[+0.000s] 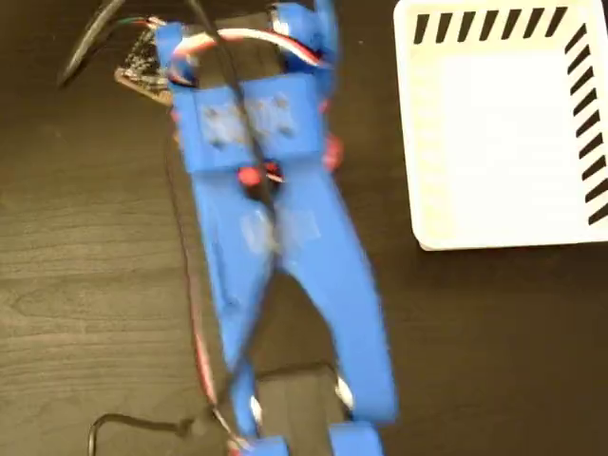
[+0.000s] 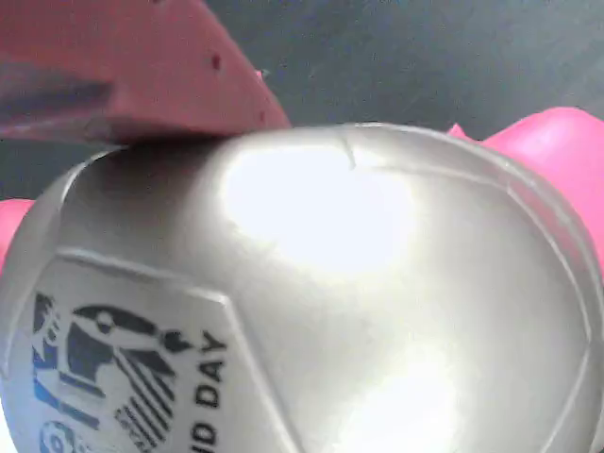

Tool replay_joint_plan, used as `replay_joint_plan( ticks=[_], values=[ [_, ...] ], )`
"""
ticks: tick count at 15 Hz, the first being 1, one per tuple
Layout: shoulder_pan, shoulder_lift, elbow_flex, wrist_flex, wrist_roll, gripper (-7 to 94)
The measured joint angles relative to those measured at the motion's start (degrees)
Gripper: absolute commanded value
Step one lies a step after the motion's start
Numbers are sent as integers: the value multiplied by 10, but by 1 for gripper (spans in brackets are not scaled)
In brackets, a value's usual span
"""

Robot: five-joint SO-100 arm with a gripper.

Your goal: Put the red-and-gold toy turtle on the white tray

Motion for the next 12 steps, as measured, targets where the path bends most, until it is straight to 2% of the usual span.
replay_joint_plan(
  ticks=[3,6,8,12],
  values=[
    [137,76,0,0,-91,0],
    [249,66,-20,0,-214,0],
    [277,19,-49,1,-310,0],
    [287,-138,-158,0,-424,0]
  ],
)
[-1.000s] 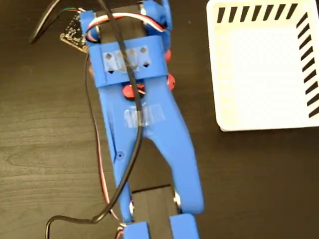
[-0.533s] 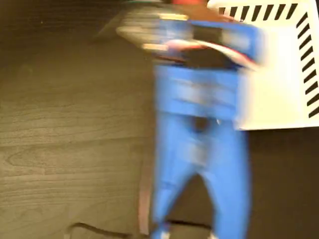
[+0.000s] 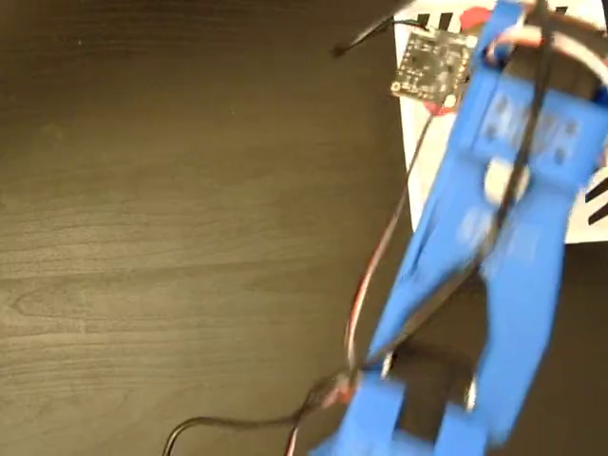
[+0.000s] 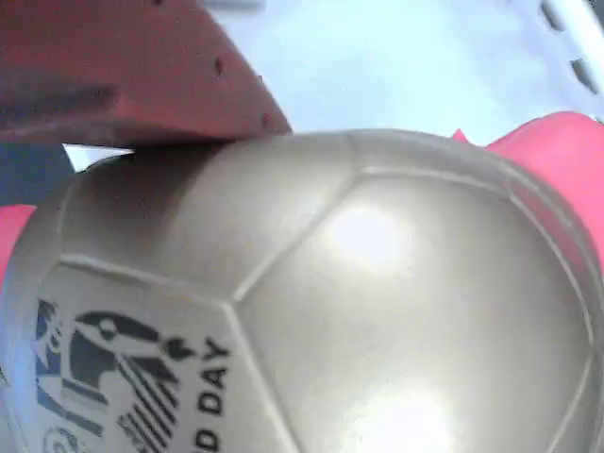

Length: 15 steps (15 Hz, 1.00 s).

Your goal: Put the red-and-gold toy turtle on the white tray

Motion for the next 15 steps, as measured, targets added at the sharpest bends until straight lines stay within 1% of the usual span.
replay_joint_plan(
  ticks=[3,6,10,12,13,14,15],
  values=[
    [-1,-90,-57,0,-25,0],
    [2,-117,-76,0,-26,0],
    [29,-171,-117,0,-19,0],
    [26,-183,-130,0,-19,0],
    [25,-187,-134,0,-19,6],
    [25,-189,-134,0,-19,20],
    [26,-189,-134,0,-19,43]
  ],
)
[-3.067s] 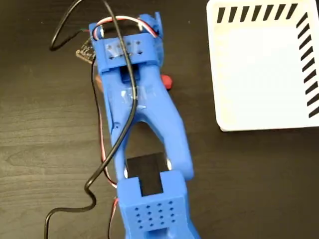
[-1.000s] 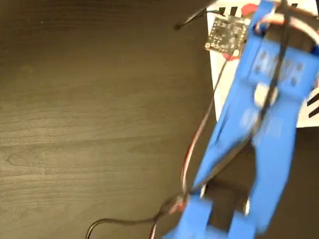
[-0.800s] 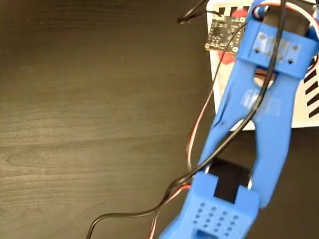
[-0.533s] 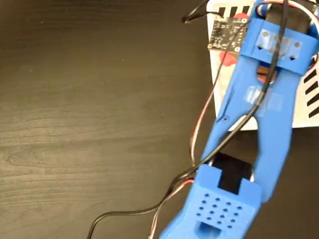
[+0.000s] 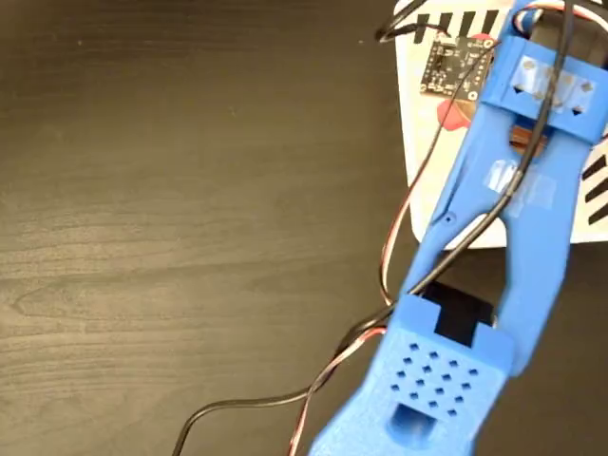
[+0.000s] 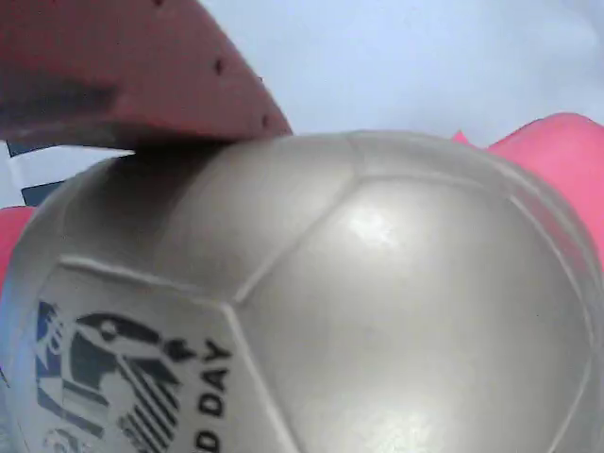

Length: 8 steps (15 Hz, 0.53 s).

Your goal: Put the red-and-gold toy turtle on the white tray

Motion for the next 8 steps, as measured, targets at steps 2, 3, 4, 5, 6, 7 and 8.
replay_joint_plan(
  ticks=[2,3,4,5,6,7,8],
  values=[
    [2,0,0,0,0,63],
    [1,0,0,0,0,65],
    [1,0,0,0,0,65],
    [1,0,0,0,0,65],
    [1,0,0,0,0,64],
    [2,0,3,0,0,63],
    [2,0,7,0,0,54]
  ],
)
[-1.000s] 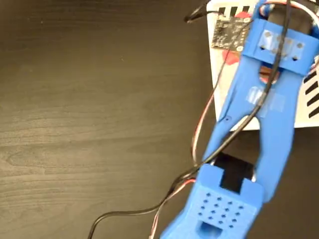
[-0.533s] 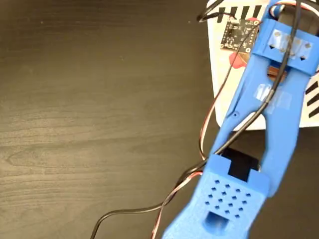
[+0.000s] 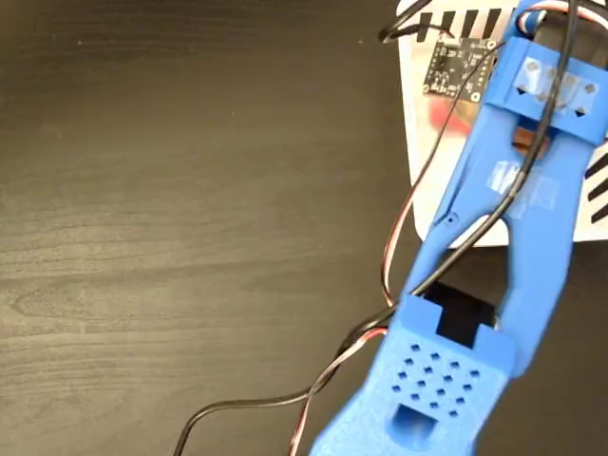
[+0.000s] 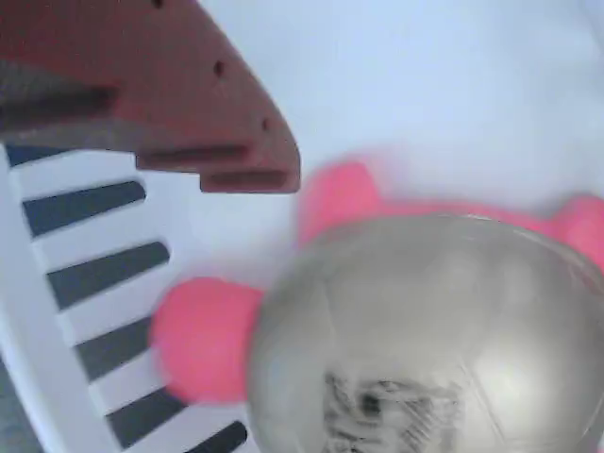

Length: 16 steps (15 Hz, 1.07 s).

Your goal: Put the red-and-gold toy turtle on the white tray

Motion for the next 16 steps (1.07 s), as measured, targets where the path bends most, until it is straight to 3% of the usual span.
replay_joint_plan(
  ticks=[2,3,10,14,16],
  values=[
    [-1,2,17,-10,3,7],
    [-1,7,36,-20,11,0],
    [-52,403,419,-294,125,0],
    [-210,733,837,-475,145,0],
    [-275,901,1042,-514,123,0]
  ],
)
